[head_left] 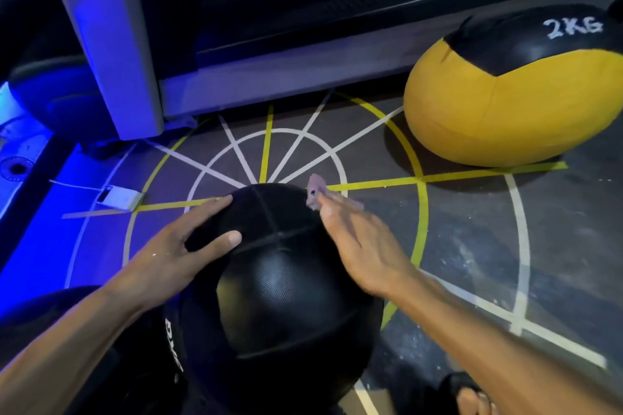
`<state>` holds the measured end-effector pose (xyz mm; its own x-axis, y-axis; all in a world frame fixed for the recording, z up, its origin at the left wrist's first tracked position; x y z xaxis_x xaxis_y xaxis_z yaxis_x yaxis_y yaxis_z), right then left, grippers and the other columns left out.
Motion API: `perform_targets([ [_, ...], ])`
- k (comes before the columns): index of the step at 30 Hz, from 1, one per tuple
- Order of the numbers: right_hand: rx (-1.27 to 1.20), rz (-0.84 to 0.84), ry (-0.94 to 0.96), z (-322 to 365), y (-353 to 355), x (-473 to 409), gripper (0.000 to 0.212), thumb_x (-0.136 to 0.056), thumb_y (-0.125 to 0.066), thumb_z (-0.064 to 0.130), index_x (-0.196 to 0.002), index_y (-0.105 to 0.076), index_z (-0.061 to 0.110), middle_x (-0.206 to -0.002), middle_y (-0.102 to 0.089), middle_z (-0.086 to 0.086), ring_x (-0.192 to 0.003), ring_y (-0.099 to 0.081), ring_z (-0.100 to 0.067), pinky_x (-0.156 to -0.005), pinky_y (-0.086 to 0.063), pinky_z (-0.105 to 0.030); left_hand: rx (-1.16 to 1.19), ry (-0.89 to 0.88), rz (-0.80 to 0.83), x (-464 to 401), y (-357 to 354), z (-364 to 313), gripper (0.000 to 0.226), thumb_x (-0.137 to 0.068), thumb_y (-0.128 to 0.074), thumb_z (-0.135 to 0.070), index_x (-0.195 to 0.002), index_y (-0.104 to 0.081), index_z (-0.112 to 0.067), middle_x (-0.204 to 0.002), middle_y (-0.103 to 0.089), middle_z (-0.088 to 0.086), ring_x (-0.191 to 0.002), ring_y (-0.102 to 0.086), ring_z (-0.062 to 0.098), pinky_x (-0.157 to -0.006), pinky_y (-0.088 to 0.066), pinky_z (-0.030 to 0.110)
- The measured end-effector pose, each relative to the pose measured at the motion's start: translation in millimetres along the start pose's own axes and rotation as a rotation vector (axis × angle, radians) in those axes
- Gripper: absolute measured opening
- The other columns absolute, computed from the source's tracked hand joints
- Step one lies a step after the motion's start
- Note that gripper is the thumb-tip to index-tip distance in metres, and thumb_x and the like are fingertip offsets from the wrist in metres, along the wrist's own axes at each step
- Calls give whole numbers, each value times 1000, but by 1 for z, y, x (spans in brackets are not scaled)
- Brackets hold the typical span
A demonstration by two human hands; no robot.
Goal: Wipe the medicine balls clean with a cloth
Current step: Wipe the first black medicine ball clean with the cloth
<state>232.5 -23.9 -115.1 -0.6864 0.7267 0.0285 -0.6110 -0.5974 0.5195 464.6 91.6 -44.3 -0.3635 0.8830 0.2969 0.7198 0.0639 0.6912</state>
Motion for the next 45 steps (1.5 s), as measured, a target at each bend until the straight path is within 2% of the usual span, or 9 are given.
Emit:
perform_targets([
  [6, 122, -129, 246, 14, -16, 84, 51, -110, -26, 43, -156, -39, 24, -164, -31, 13, -152, -24, -1, -124, -19, -25, 37, -34, 25, 7, 0, 7, 64, -82, -71, -48, -142, -51, -51, -142, -46, -42, -129, -40, -24, -96, -37, 6],
  [12, -49, -103, -328, -51, -2, 22, 55, -109, -18, 50, -132, -64, 28, -133, -67, -3, -128, -57, -24, -88, -39, -30, 82, -5, 32, 9, -2, 7, 61, -83, -72, -47, -141, -53, -54, -142, -52, -36, -132, -47, -13, -106, -42, 24],
  [18, -20, -236, 62, -7, -16, 101, 51, -108, -30, 52, -151, -48, 31, -157, -42, 19, -146, -33, 5, -118, -27, -16, 112, 22, 51, 4, 4, 12, 66, -75, -75, -70, -137, -53, -60, -142, -54, -33, -131, -51, -8, -108, -45, 34],
  [24, -69, -154, -3, -12, -8, 61, 50, -107, -21, 55, -155, -32, 46, -160, -32, 26, -147, -23, 12, -123, -29, -27, 89, 16, 63, 5, -2, 6, 60, -81, -71, -46, -137, -53, -60, -139, -51, -41, -127, -47, -17, -107, -43, 29],
  [29, -35, -82, -71, -14, -2, -4, 68, -100, -10, 72, -155, -37, 42, -160, -37, 21, -147, -37, -5, -118, -37, -40, 55, 10, 48, -6, -2, 2, 64, -76, -72, -74, -136, -51, -63, -154, -43, -28, -143, -38, -4, -121, -34, 40],
  [33, 26, -89, 219, 33, -10, 61, 63, -106, -24, 59, -155, -43, 25, -163, -34, 12, -152, -21, 1, -125, -17, -24, 19, -7, 46, -10, -2, 2, 78, -63, -65, -84, -137, -48, -65, -155, -43, -25, -143, -38, -3, -121, -33, 41],
  [36, 105, -92, 347, 27, -20, 78, 57, -109, -28, 48, -154, -44, 19, -163, -36, 7, -153, -23, -6, -126, -19, -29, 16, -14, 64, -11, -5, 4, 77, -64, -65, -85, -137, -47, -66, -156, -43, -23, -145, -38, 0, -121, -34, 43],
  [41, -135, -188, -153, -51, 4, 29, 52, -110, -21, 50, -147, -53, 32, -151, -53, 8, -142, -45, -9, -115, -37, -31, -11, -24, 35, -24, -6, -1, 67, -80, -69, -72, -142, -52, -53, -152, -48, -21, -141, -42, 1, -119, -35, 37],
  [45, -511, -181, -425, -109, -2, 36, 62, -89, -23, 86, -118, -66, 53, -136, -65, 11, -134, -55, -12, -117, -38, -42, -49, -28, 17, -50, -3, -13, 66, -79, -71, -74, -138, -58, -47, -145, -53, -20, -137, -46, 1, -108, -36, 23],
])
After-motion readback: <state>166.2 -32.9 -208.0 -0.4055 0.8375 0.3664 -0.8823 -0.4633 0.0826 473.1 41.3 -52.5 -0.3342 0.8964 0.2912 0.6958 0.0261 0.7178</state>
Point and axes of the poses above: each hand's wrist, its own x-axis away from the middle knuckle, its own y-axis out of the back of the hand, z = x × y, the point moved 5 cm from there along -x, towards the middle knuckle
